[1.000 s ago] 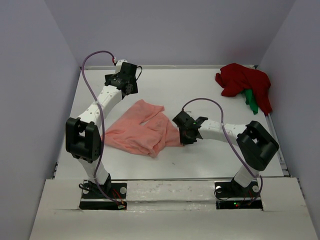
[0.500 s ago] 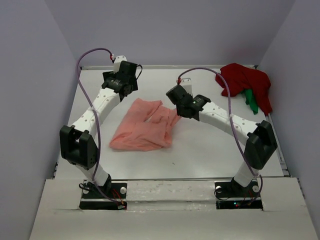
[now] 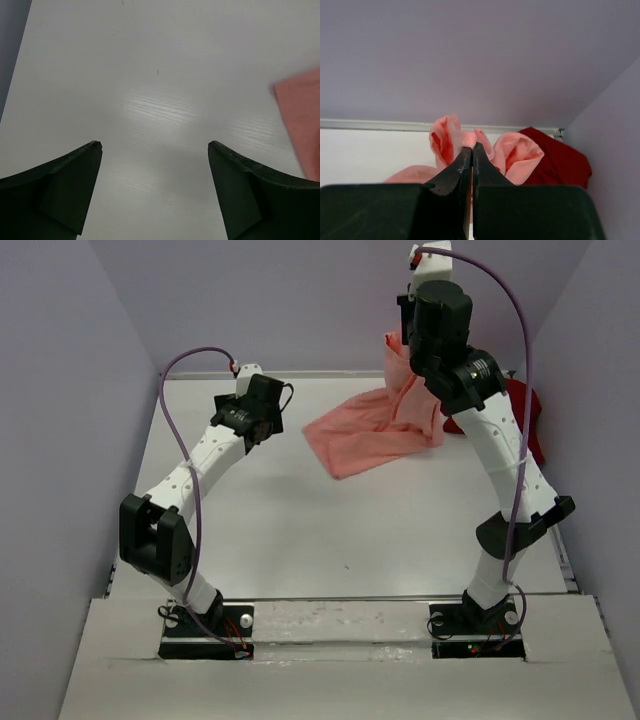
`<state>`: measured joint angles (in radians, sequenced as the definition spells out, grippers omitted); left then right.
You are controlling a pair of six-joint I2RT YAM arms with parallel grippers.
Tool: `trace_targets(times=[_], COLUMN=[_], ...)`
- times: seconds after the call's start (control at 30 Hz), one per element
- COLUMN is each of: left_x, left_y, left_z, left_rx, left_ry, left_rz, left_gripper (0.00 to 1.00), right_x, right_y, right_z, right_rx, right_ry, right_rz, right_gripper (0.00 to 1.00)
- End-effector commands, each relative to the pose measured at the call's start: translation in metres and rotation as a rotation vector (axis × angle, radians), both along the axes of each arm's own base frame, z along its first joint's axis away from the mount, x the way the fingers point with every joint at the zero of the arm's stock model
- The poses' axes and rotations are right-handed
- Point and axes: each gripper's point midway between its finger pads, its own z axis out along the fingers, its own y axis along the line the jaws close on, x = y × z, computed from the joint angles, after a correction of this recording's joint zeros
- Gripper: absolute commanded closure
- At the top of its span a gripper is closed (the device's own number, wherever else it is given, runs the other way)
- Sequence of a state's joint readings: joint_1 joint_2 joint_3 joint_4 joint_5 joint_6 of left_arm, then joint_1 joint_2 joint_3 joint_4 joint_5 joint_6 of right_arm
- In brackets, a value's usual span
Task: Fold and stack the t-shirts
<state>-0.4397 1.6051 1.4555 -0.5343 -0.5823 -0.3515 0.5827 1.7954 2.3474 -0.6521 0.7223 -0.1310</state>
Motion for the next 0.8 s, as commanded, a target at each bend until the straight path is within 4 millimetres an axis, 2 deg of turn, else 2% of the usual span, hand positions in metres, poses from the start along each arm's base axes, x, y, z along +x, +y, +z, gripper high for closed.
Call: trace_targets(times=[0.0, 0.03, 0.07, 0.17, 0.2, 0.23, 0.27, 0.3, 0.33, 0.37, 0.4, 0.43, 0.53, 0.57, 0.63, 0.7, 0.73, 0.77], left_x=[-0.008, -0.008, -0.009, -0.009, -0.010, -0.010, -0.009, -0.009, -0.008, -0.009, -0.009, -0.009, -0.010, -0.010, -0.010, -0.010, -0.010, -0.010], left_y=[-0.002, -0.005, -0.005, -0.008, -0.008, -0.008, -0.009, -0.009, -0.009, -0.009, -0.009, -0.008, -0.008, -0.007, -0.008, -0.010, -0.011, -0.011], left_z=[0.015, 0.013, 0.012, 0.010, 0.009, 0.009, 0.007, 0.009, 0.008, 0.009, 0.009, 0.010, 0.009, 0.009, 0.008, 0.005, 0.004, 0.003], left_rx=[-0.041, -0.045, -0.046, -0.046, -0.044, -0.046, -0.043, -0.043, -0.042, -0.040, -0.041, -0.042, -0.039, -0.035, -0.038, -0.047, -0.049, -0.051], left_ry=[-0.059, -0.056, -0.053, -0.052, -0.050, -0.052, -0.045, -0.047, -0.046, -0.046, -0.047, -0.050, -0.050, -0.048, -0.047, -0.041, -0.039, -0.041], left_rz=[0.006, 0.000, -0.002, -0.006, -0.008, -0.007, -0.009, -0.008, -0.008, -0.005, -0.004, -0.004, -0.006, -0.004, -0.005, -0.014, -0.017, -0.016], left_gripper=[0.01, 0.01, 0.01, 0.01, 0.01, 0.01, 0.01, 0.01, 0.01, 0.01, 0.01, 0.01, 0.01, 0.01, 0.01, 0.01, 0.01, 0.01], right_x=[-0.018, -0.019, -0.031, -0.045, -0.053, -0.056, -0.053, -0.046, -0.046, -0.040, -0.034, -0.025, -0.020, -0.018, -0.014, -0.012, -0.005, -0.003], right_y=[0.023, 0.023, 0.036, 0.058, 0.077, 0.076, 0.064, 0.062, 0.050, 0.038, 0.025, 0.001, -0.042, -0.050, -0.057, -0.057, -0.049, -0.045], right_z=[0.072, 0.080, 0.097, 0.110, 0.109, 0.117, 0.119, 0.112, 0.117, 0.115, 0.111, 0.112, 0.113, 0.112, 0.111, 0.109, 0.099, 0.099], right_rx=[-0.025, -0.027, -0.039, -0.028, -0.030, -0.019, -0.048, -0.078, -0.097, -0.156, -0.181, -0.182, -0.163, -0.170, -0.172, -0.166, -0.174, -0.159], right_ry=[-0.175, -0.200, -0.241, -0.282, -0.284, -0.314, -0.316, -0.296, -0.310, -0.314, -0.304, -0.305, -0.301, -0.296, -0.293, -0.290, -0.261, -0.260], right_rz=[0.175, 0.182, 0.235, 0.324, 0.395, 0.379, 0.307, 0.270, 0.205, 0.112, 0.053, -0.025, -0.117, -0.138, -0.153, -0.161, -0.135, -0.115], right_gripper=[1.00, 1.00, 1.00, 1.00, 1.00, 1.00, 1.00, 1.00, 1.00, 1.00, 1.00, 1.00, 1.00, 1.00, 1.00, 1.00, 1.00, 1.00])
